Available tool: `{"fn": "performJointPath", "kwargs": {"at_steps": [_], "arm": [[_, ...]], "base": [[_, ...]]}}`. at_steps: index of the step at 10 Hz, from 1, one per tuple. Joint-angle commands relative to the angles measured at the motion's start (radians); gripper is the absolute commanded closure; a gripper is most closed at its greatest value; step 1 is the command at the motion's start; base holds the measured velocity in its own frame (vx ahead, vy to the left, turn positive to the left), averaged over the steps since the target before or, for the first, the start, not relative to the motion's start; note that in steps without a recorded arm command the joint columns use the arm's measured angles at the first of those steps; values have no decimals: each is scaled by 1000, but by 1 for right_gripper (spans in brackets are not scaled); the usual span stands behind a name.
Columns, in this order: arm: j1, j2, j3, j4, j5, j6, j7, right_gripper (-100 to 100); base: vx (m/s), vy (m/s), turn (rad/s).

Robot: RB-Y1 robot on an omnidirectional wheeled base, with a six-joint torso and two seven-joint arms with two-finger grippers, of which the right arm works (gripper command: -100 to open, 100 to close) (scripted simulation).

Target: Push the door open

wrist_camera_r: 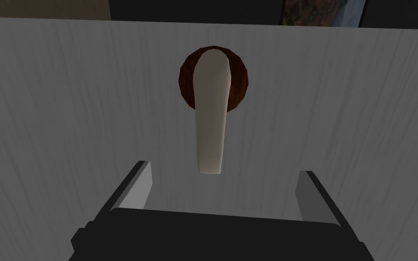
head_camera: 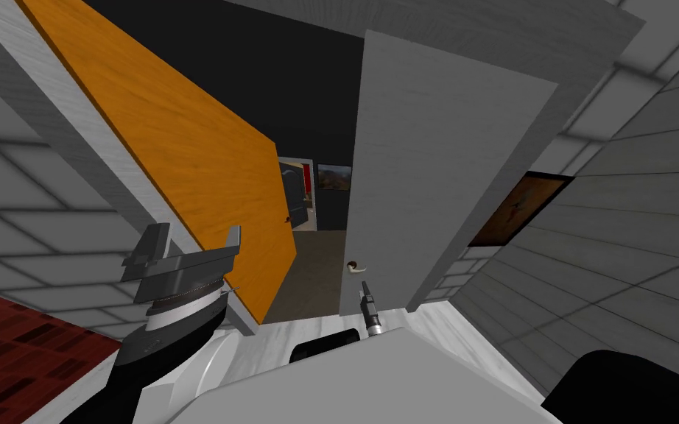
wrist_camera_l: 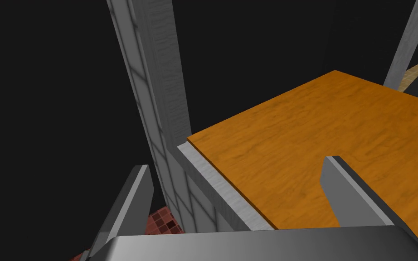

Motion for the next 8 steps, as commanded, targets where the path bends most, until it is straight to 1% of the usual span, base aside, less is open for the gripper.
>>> {"fn": "performJointPath", "kwargs": {"at_steps": [1, 4, 5, 6, 8], "arm": [[-17, 3, -9, 15, 1, 3, -4, -100], [-50, 14, -26, 43, 3, 9, -12, -100], [-42, 11, -22, 35, 3, 7, -10, -100], [-42, 11, -22, 35, 3, 7, -10, 100], [-42, 11, -22, 35, 3, 7, -10, 100]], "base": [[173, -29, 12], [196, -37, 14], [84, -12, 6], [-10, 0, -4], [-20, 2, 8]]}}
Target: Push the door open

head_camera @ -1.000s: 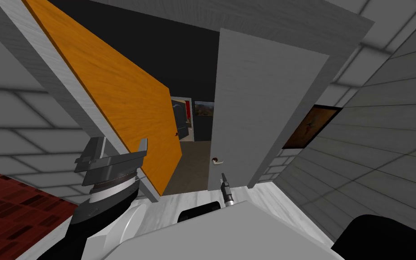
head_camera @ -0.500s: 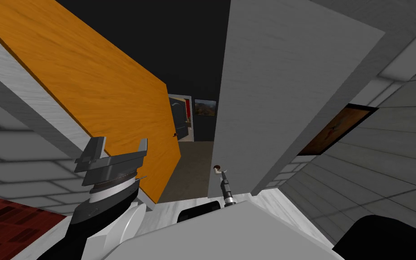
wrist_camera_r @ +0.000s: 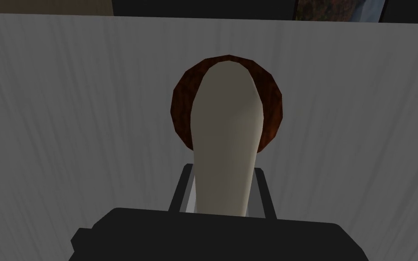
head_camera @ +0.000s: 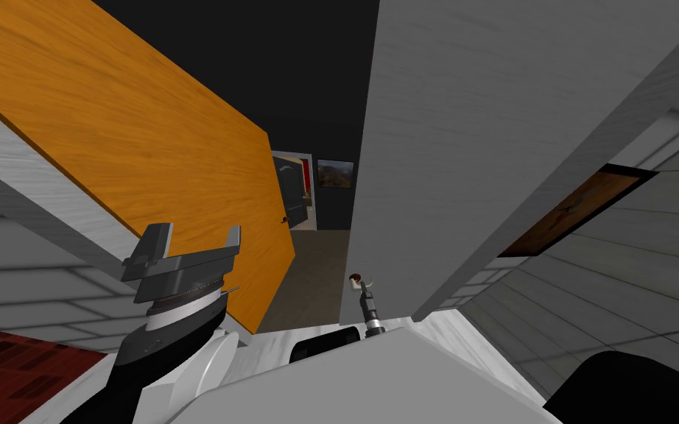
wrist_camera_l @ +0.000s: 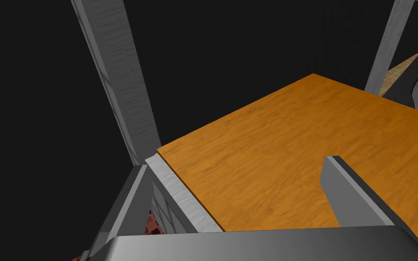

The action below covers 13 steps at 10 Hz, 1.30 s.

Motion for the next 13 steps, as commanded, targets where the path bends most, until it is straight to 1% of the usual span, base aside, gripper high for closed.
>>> {"fn": "performJointPath", "kwargs": {"at_steps": [1, 3, 4, 5, 7, 12, 13], "arm": [[4, 1, 3, 1, 1, -2, 0, 100], [4, 1, 3, 1, 1, -2, 0, 100], [-3, -3, -11, 1, -5, 2, 3, 100], [-3, -4, -14, 1, -6, 3, 3, 100], [-7, -7, -31, 3, -14, 5, 7, 100], [-20, -11, -93, 9, -42, 14, 22, 100], [-22, -10, -100, 10, -45, 15, 24, 100]], "base": [[0, 0, 0], [0, 0, 0], [102, 17, -28], [165, 17, -33], [157, 25, -34], [211, 38, -67], [162, 43, -32]]}}
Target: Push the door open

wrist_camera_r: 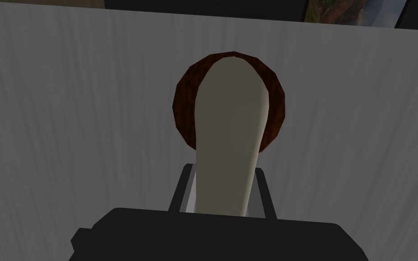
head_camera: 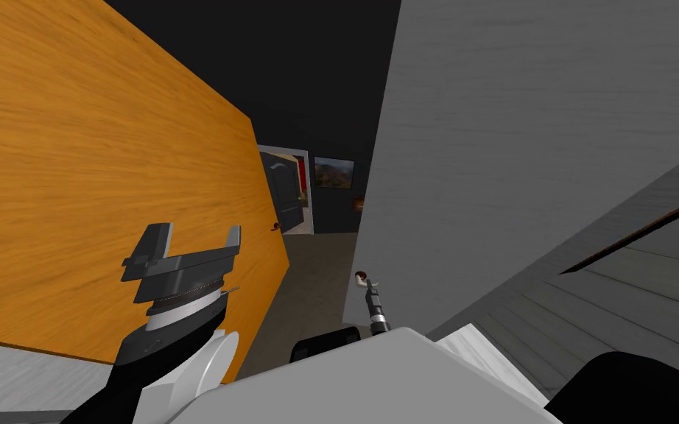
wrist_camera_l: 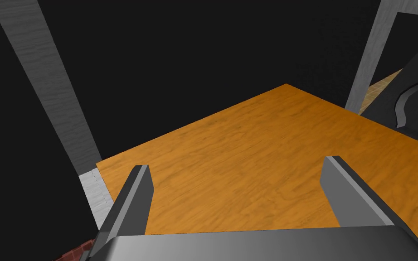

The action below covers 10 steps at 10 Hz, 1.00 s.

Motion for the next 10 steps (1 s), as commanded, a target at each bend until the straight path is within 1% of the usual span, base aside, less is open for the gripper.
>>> {"fn": "performJointPath", "kwargs": {"at_steps": [1, 2, 4, 5, 6, 7, 8, 10], "arm": [[1, -5, -31, -3, -12, -6, 7, 100], [-3, -2, -47, -2, -18, -4, 11, 100], [-6, 0, -62, 0, -25, -1, 14, 100], [-9, 4, -77, 1, -32, 1, 18, 100], [-11, 6, -85, 2, -35, 2, 20, 100], [-14, 10, -100, 3, -42, 4, 23, 100], [-15, 13, -107, 4, -45, 5, 25, 100], [-22, 25, -135, 7, -58, 9, 32, 100]], "base": [[165, 34, -53], [158, 35, -90], [133, 30, -42], [154, 50, -72], [134, 40, -58], [128, 26, -77], [133, 24, -41], [175, 43, -60]]}}
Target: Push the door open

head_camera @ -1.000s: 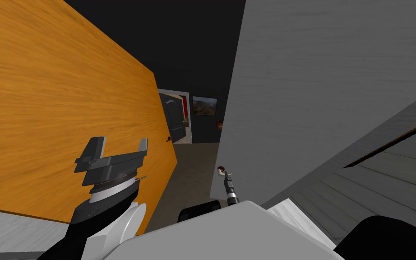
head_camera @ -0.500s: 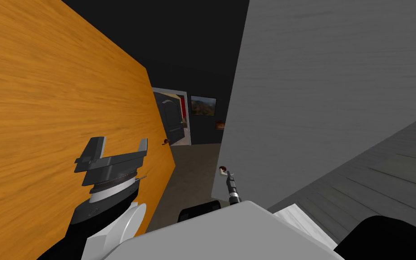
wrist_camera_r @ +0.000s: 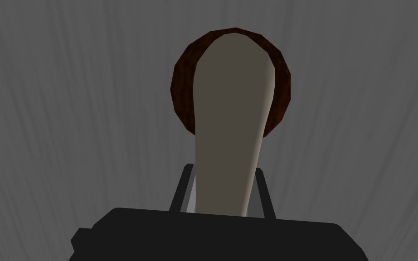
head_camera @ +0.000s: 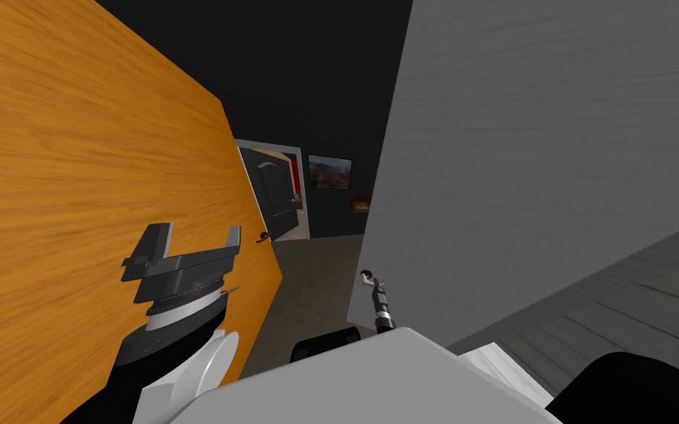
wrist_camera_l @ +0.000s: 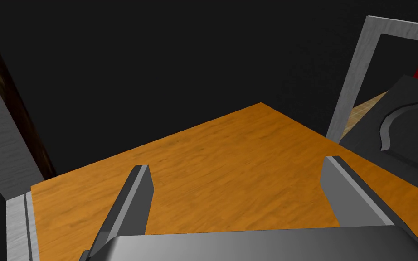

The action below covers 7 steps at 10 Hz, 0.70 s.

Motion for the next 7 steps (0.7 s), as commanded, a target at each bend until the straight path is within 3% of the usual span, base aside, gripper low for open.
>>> {"fn": "performJointPath", "kwargs": {"at_steps": [1, 7], "arm": [[-7, 3, -33, -2, -12, -6, 6, 100], [-19, 44, -92, 4, -38, 3, 20, 100]], "base": [[222, 66, -105], [185, 40, -72]]}}
